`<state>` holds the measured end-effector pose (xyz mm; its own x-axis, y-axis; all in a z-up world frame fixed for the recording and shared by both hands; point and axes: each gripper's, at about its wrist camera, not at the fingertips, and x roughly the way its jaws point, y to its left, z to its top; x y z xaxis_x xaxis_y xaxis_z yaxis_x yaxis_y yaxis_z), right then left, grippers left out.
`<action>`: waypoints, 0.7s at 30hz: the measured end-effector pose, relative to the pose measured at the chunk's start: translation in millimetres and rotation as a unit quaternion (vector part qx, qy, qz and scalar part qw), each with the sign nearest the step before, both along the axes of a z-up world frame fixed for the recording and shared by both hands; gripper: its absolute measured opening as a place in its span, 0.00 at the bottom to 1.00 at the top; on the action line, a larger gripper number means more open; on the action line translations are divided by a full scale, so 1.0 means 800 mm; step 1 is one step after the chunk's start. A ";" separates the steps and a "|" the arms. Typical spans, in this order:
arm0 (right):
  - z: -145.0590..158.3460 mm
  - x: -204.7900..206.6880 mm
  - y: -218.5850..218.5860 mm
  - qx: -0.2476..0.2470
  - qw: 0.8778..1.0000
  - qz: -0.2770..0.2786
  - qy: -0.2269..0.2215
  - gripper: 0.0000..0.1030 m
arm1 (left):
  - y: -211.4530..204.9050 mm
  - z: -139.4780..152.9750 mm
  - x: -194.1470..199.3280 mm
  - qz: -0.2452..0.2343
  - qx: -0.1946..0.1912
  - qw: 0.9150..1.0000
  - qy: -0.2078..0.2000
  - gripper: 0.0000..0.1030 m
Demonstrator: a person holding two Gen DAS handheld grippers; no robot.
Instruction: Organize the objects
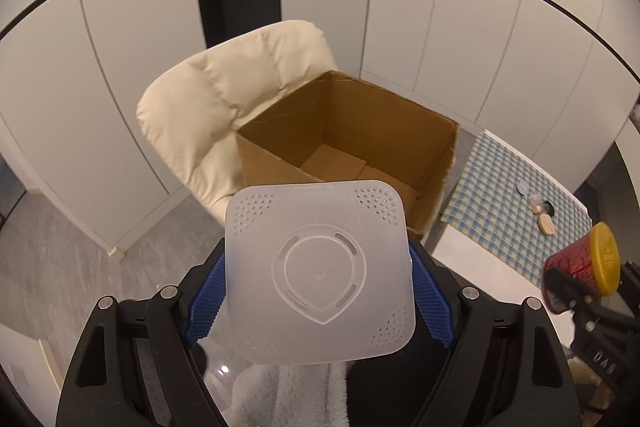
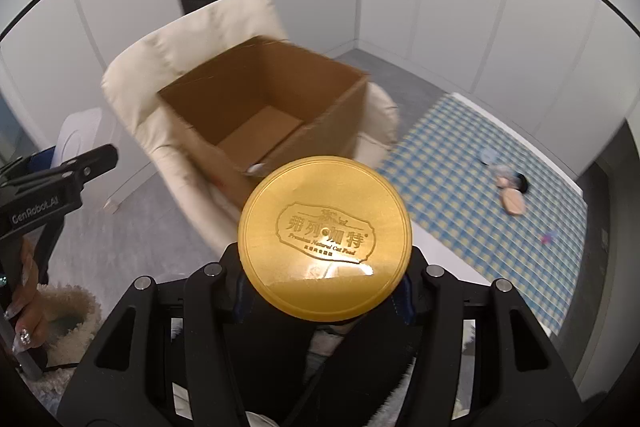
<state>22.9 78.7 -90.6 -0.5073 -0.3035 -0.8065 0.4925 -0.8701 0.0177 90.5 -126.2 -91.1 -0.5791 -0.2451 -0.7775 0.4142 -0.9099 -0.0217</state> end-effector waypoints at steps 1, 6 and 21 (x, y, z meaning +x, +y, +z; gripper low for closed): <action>0.000 0.002 -0.007 0.000 1.000 0.008 0.000 0.55 | -0.002 0.001 0.001 0.003 -0.002 1.000 0.001 0.81; -0.003 0.010 -0.032 0.006 0.999 0.033 0.001 0.55 | -0.009 0.001 -0.001 0.004 0.002 1.000 0.001 0.81; -0.007 -0.010 -0.043 0.020 0.999 0.043 0.001 0.55 | -0.019 -0.006 -0.049 0.014 0.003 1.000 0.007 0.81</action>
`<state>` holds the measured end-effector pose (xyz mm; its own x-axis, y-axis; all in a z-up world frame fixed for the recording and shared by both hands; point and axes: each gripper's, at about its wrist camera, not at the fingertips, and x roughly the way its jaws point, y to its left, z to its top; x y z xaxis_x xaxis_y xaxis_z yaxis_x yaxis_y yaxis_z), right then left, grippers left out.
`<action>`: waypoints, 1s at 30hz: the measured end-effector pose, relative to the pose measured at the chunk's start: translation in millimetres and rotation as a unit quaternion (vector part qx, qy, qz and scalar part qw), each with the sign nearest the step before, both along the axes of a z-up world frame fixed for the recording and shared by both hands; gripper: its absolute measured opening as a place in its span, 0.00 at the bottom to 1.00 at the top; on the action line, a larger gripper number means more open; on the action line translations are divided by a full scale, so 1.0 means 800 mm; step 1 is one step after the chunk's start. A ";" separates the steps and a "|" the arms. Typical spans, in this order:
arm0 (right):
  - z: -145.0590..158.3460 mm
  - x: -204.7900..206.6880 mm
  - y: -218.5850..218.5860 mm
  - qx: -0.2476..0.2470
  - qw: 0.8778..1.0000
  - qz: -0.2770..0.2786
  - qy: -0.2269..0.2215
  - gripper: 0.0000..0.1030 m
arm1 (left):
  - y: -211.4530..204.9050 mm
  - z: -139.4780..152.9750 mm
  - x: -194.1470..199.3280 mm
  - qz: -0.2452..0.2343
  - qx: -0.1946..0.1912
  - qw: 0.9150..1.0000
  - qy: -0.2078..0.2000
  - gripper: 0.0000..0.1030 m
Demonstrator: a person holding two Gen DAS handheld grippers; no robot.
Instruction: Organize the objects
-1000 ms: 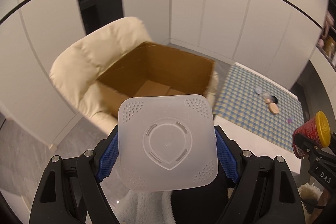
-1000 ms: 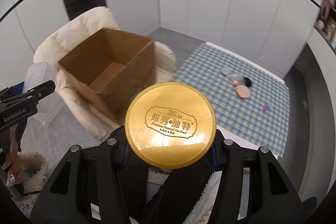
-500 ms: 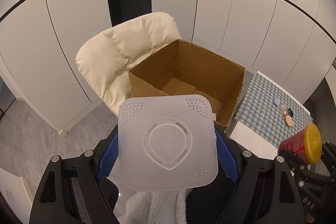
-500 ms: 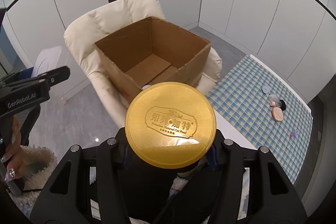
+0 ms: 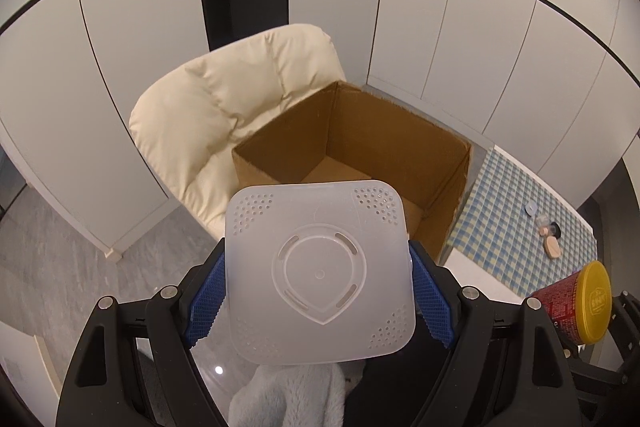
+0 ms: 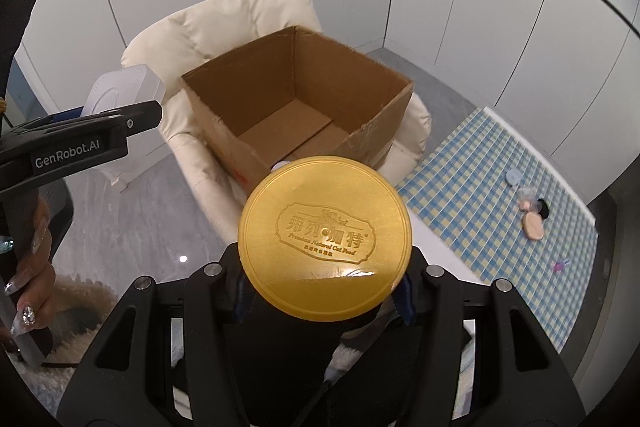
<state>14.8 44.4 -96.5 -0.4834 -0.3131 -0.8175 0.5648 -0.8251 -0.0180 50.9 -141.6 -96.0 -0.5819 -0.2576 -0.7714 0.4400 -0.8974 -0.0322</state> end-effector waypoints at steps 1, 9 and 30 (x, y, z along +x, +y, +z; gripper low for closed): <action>0.002 -0.003 -0.001 0.001 1.000 0.000 0.003 0.55 | -0.001 0.001 -0.006 0.001 0.000 1.000 0.003 0.81; 0.013 -0.038 -0.029 -0.002 1.000 0.011 0.020 0.55 | -0.015 0.001 -0.045 0.013 -0.001 1.000 0.014 0.81; -0.050 -0.191 -0.123 0.020 0.999 0.037 0.002 0.55 | -0.084 -0.080 -0.172 0.048 0.033 0.998 -0.024 0.81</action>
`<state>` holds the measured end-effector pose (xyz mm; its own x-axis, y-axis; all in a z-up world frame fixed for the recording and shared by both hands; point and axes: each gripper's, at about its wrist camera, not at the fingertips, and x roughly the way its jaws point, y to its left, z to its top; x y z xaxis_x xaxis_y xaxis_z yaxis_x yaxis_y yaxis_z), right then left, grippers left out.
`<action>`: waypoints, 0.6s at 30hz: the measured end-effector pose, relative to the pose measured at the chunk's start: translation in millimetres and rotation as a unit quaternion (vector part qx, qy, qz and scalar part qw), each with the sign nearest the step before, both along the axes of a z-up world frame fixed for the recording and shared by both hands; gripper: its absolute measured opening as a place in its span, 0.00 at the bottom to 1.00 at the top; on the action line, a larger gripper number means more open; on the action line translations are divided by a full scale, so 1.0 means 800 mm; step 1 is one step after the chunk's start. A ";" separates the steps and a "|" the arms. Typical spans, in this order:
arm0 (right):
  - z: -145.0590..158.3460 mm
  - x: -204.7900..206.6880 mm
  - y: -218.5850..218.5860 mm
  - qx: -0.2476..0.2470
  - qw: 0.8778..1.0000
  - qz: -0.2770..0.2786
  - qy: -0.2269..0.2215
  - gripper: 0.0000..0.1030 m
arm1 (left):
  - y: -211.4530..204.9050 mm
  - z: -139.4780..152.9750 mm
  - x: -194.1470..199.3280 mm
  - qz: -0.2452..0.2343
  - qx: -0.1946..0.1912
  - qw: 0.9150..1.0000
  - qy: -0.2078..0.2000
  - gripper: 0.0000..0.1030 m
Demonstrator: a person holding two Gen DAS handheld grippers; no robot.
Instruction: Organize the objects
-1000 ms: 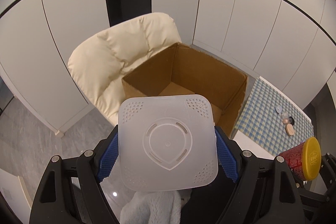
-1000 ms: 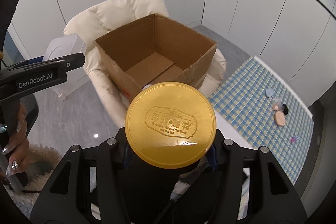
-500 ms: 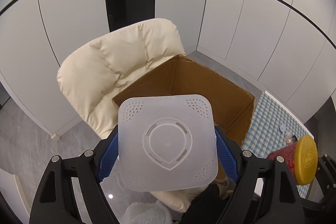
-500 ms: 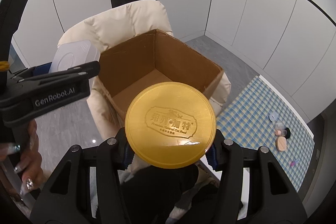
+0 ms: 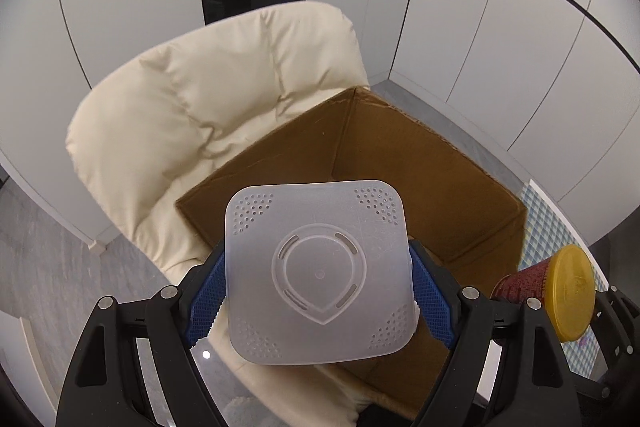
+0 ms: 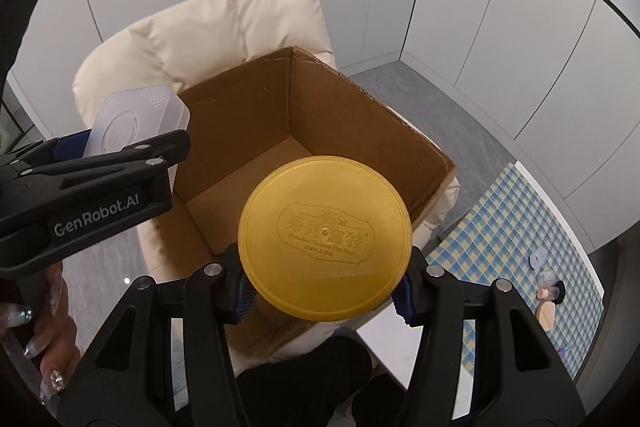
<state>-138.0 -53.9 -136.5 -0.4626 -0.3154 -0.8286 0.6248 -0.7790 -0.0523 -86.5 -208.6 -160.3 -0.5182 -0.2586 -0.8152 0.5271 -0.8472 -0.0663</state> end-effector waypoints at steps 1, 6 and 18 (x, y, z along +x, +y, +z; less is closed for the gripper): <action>-0.005 -0.007 -0.003 0.002 1.000 0.000 -0.002 0.55 | -0.003 -0.006 -0.006 0.000 0.000 1.000 -0.003 0.81; -0.032 -0.039 -0.018 0.008 1.000 0.000 -0.015 0.55 | -0.011 -0.035 -0.029 0.000 -0.005 1.000 -0.024 0.81; -0.092 -0.079 -0.035 0.021 0.998 0.000 -0.052 0.55 | -0.020 -0.075 -0.055 0.000 0.006 0.998 -0.055 0.81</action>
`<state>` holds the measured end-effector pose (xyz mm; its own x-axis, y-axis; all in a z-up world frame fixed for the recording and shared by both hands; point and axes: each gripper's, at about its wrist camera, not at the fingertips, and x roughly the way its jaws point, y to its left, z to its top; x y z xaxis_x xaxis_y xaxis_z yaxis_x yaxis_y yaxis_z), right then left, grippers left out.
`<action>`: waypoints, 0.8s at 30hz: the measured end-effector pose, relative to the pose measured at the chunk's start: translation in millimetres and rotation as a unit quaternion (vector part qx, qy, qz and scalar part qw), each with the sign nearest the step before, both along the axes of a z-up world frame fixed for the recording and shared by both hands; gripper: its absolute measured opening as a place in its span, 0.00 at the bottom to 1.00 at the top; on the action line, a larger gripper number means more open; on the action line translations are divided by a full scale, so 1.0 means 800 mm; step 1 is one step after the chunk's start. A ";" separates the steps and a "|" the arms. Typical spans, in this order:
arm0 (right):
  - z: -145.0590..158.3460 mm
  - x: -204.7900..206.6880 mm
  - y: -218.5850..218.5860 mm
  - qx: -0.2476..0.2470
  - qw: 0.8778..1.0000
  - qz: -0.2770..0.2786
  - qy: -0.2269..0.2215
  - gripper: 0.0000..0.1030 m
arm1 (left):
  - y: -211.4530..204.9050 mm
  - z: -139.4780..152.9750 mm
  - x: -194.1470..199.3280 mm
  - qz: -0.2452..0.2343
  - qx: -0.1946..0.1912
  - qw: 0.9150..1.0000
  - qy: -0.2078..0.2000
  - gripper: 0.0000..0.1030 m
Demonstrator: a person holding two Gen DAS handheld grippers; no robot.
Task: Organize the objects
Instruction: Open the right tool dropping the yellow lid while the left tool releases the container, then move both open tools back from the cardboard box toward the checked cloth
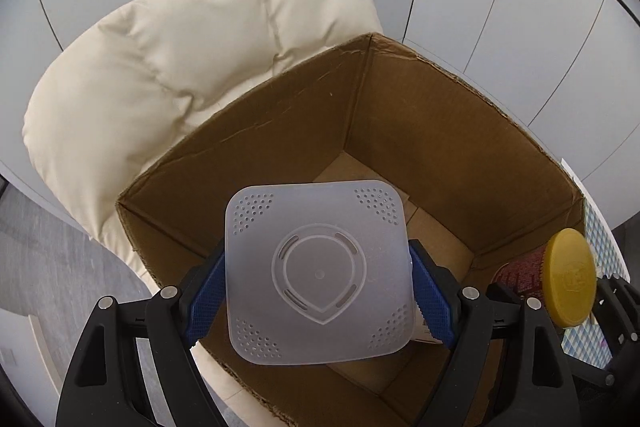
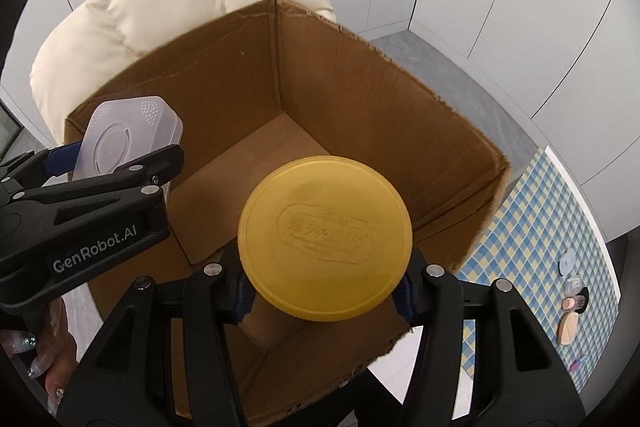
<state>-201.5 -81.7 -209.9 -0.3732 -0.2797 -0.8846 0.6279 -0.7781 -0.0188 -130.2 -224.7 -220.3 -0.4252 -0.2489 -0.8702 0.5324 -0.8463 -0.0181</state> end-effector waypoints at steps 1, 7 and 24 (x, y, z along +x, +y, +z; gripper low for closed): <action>-0.003 -0.001 0.000 0.001 1.000 0.000 -0.002 0.55 | 0.000 0.000 -0.001 -0.001 -0.001 1.000 -0.001 0.81; -0.013 -0.004 -0.001 0.003 1.000 0.000 -0.010 0.55 | -0.001 0.001 -0.002 -0.003 0.002 1.000 0.005 0.82; 0.002 -0.001 0.002 -0.034 0.999 -0.007 0.012 0.91 | 0.011 0.031 0.004 -0.006 -0.031 0.999 0.038 0.97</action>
<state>-202.0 -80.3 -208.5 -0.3980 -0.3333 -0.8547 0.6175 -0.7863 0.0191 -126.8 -215.7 -195.3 -0.4933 -0.2956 -0.8181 0.5208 -0.8537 -0.0056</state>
